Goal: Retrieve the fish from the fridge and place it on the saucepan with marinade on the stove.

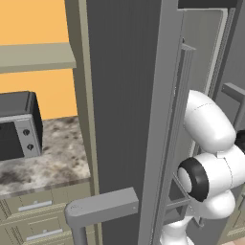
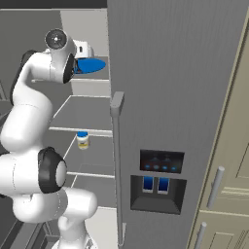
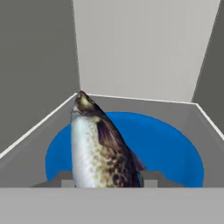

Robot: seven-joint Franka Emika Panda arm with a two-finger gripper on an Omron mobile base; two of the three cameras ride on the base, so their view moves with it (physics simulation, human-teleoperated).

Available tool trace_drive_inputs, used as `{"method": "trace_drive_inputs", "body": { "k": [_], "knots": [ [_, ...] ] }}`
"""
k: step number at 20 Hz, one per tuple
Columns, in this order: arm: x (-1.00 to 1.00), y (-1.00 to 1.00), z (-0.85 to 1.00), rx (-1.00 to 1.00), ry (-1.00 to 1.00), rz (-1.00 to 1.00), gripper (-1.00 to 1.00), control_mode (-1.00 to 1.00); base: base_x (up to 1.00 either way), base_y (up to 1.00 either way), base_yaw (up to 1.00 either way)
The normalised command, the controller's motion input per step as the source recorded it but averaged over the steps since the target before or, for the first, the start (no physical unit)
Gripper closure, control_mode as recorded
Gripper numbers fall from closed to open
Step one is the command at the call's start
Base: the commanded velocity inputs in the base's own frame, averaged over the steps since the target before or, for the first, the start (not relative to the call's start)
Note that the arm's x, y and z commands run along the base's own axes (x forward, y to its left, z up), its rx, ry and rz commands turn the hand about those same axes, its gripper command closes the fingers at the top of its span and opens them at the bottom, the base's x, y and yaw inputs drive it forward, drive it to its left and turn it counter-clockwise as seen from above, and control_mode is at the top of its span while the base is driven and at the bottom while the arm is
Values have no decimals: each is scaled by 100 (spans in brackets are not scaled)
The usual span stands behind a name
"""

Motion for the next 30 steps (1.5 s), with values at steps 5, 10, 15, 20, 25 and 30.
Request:
{"method": "trace_drive_inputs", "body": {
  "k": [5, 10, 15, 20, 25, 30],
  "knots": [
    [-100, -50, -6, 3, 1, 0, 100, -100, 0, 0, 0],
    [-100, -33, -56, 0, 19, 0, 100, -100, 0, 0, 0],
    [-100, -12, -76, -3, 34, 0, 100, -100, 0, 0, 0],
    [-71, 0, -30, -7, 7, 0, 100, -100, 0, 0, 0],
    [-15, 0, 0, 0, 0, 0, 100, 100, -20, -3, 1],
    [0, 0, 0, 0, 0, 0, 100, 100, -100, -47, 8]
  ]
}}
